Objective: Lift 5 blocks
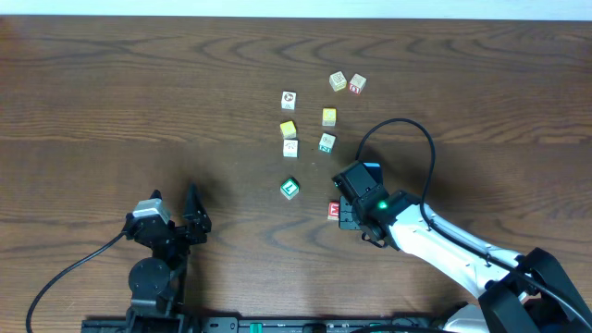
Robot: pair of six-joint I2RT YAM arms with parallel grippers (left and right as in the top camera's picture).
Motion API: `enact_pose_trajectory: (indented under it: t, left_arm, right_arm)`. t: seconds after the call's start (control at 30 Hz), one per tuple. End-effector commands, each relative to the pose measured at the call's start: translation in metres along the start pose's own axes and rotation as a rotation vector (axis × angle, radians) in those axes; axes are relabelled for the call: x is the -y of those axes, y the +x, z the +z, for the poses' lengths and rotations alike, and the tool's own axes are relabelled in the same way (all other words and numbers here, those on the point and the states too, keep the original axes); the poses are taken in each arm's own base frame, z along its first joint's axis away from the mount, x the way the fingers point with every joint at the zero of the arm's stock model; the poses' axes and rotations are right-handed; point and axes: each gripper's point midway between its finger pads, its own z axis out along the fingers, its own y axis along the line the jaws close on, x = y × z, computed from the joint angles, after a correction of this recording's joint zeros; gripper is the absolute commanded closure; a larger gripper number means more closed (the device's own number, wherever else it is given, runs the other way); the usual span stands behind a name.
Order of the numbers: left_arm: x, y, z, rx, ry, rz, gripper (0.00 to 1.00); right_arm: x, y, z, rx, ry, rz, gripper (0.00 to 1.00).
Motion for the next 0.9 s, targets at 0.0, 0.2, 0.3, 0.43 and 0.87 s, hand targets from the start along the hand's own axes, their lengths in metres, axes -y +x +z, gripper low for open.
enact_pose_trajectory:
  t: [0.0, 0.2, 0.3, 0.43, 0.87]
  left_arm:
    - [-0.008, 0.017, 0.001, -0.053, -0.033, 0.011, 0.28]
    - [-0.008, 0.017, 0.001, -0.053, -0.033, 0.011, 0.28]
    - [-0.008, 0.017, 0.001, -0.053, -0.033, 0.011, 0.28]
    - [-0.008, 0.017, 0.001, -0.053, -0.033, 0.011, 0.28]
    - [-0.008, 0.017, 0.001, -0.053, -0.033, 0.011, 0.28]
  right_arm:
    - [0.002, 0.006, 0.004, -0.012, 0.019, 0.005, 0.61]
    - [0.001, 0.006, 0.004, -0.011, 0.019, 0.005, 0.51]
    - [0.002, 0.005, 0.004, -0.008, 0.023, 0.005, 0.49]
    - [0.004, 0.004, 0.004, 0.001, 0.035, 0.005, 0.46]
    - [0.005, -0.012, 0.003, 0.071, 0.046, -0.036, 0.42]
